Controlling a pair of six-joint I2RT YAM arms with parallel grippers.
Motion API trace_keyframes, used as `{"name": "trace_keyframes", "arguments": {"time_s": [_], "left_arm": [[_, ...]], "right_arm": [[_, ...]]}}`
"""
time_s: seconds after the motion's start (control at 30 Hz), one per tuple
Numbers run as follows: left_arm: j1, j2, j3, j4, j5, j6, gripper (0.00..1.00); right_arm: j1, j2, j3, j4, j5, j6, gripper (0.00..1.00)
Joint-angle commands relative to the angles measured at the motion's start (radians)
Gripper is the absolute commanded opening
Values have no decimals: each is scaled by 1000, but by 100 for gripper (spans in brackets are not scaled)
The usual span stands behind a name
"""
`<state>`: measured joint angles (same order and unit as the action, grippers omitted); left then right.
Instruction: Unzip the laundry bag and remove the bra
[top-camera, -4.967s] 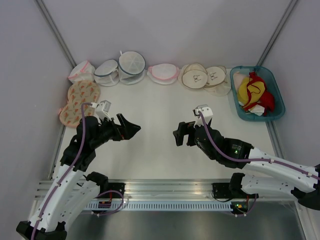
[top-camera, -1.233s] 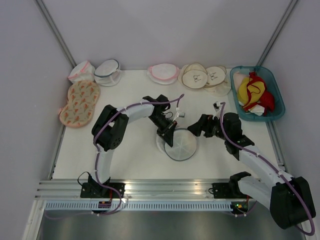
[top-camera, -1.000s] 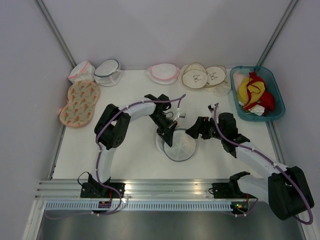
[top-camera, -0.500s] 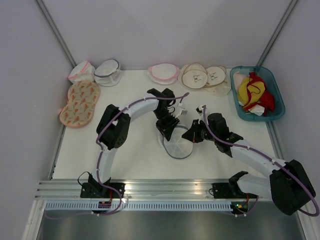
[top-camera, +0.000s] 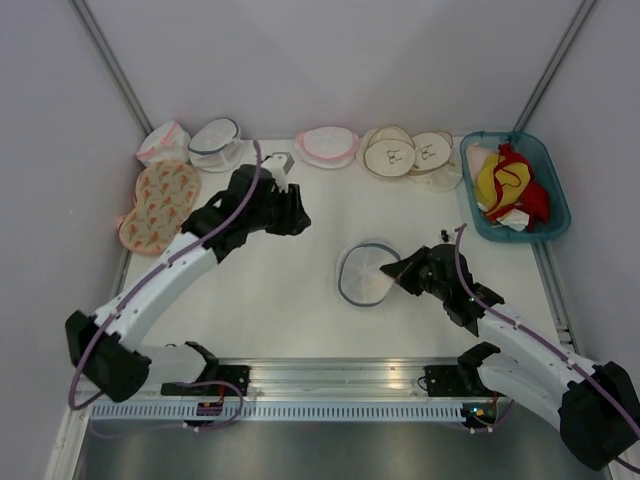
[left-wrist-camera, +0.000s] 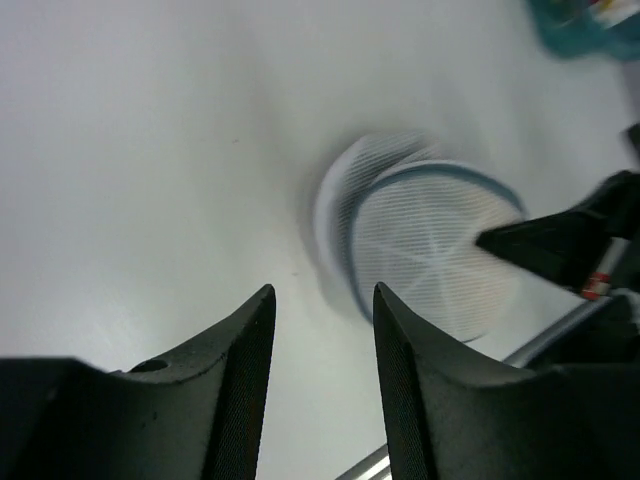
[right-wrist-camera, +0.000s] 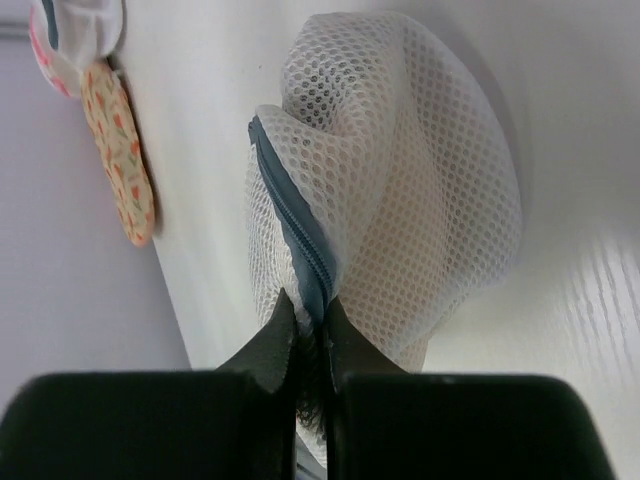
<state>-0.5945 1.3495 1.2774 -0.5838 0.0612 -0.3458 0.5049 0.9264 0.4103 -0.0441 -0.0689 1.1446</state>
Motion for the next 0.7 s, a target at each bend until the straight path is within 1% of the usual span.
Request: {"name": "trace_keyframes", "arguments": {"time_s": [0.0, 0.03, 0.07, 0.1, 0.13, 0.2, 0.23, 0.3, 0.33, 0.37, 0.4, 0.43, 0.47, 0.5, 0.57, 0.6, 0.67], "left_arm": [[-18, -162, -258, 195, 113, -292, 49], [-19, -250, -317, 276, 150, -393, 50], [-24, -288, -381, 333, 184, -447, 51], [-39, -321, -501, 385, 256, -499, 54], [-53, -355, -548, 432, 276, -597, 55], [-108, -420, -649, 504, 293, -668, 56], [-126, -435, -673, 515, 290, -729, 56], [-177, -486, -749, 609, 272, -797, 59], [-191, -500, -774, 642, 259, -871, 59], [-206, -516, -799, 689, 243, -906, 59], [-240, -536, -846, 784, 194, -939, 60], [-258, -541, -866, 839, 165, -994, 62], [-275, -543, -880, 878, 140, -1016, 63], [-310, -530, -888, 932, 91, -1032, 64], [-352, -504, -879, 952, 33, -1055, 67], [-388, -460, -865, 975, -12, -1059, 68], [-425, -405, -854, 1021, -44, -1084, 69]], "right_arm": [[3, -90, -44, -40, 115, 291, 0], [3, -130, -54, -43, 118, 376, 0], [1, -152, -88, -40, 122, 415, 0], [1, -191, -103, -28, 127, 456, 0], [3, -210, -117, -23, 130, 519, 0], [1, -260, -154, 1, 130, 573, 0], [1, -274, -178, 7, 129, 616, 0], [1, -306, -197, 23, 124, 645, 0], [1, -314, -212, 24, 116, 662, 0], [1, -322, -218, 32, 116, 682, 0], [3, -334, -223, 32, 115, 693, 0], [3, -340, -229, 33, 116, 698, 0], [3, -343, -231, 30, 122, 702, 0], [3, -350, -232, 30, 124, 707, 0], [4, -353, -237, 35, 127, 713, 0], [3, -348, -237, 36, 124, 715, 0], [6, -344, -237, 36, 118, 718, 0]]}}
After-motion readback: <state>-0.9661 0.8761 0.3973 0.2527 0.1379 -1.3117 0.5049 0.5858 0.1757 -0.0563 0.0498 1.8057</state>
